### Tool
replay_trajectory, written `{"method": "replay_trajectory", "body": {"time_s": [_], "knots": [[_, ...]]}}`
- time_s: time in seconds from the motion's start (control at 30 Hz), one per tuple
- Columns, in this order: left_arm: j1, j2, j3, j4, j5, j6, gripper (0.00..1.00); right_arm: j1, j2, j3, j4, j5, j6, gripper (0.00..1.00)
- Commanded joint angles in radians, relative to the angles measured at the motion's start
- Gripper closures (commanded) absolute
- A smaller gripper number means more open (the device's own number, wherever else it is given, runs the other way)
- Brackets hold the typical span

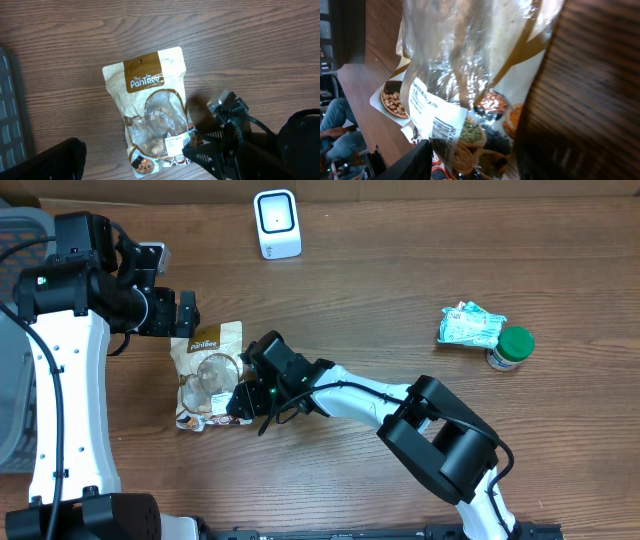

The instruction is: Scan the item barcode

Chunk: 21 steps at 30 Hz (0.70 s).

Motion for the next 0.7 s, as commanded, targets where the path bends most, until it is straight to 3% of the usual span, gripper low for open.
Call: {"method": "replay_trajectory", "body": {"time_s": [0.0,0.17,0.3,0.43,0.67], "knots": [[-0.002,-0.012,0.019,0.004,0.000,0.019,0.01,0.009,0.029,-0.006,0.012,0.045,-0.007,0.49],[-0.002,-0.012,0.019,0.004,0.000,0.019,0.01,0.009,0.032,-0.006,0.037,0.045,-0.007,0.57],[-0.002,-0.012,0.019,0.004,0.001,0.019,0.00,0.003,0.032,-0.006,0.035,0.044,-0.007,0.81],[-0.002,-0.012,0.019,0.004,0.001,0.019,0.01,-0.016,0.029,-0.006,0.019,0.021,-0.007,0.96],[-0.002,-0.012,0.019,0.004,0.001,0.019,0.00,-0.095,-0.045,-0.004,-0.116,-0.047,-0.011,0.96]]}}
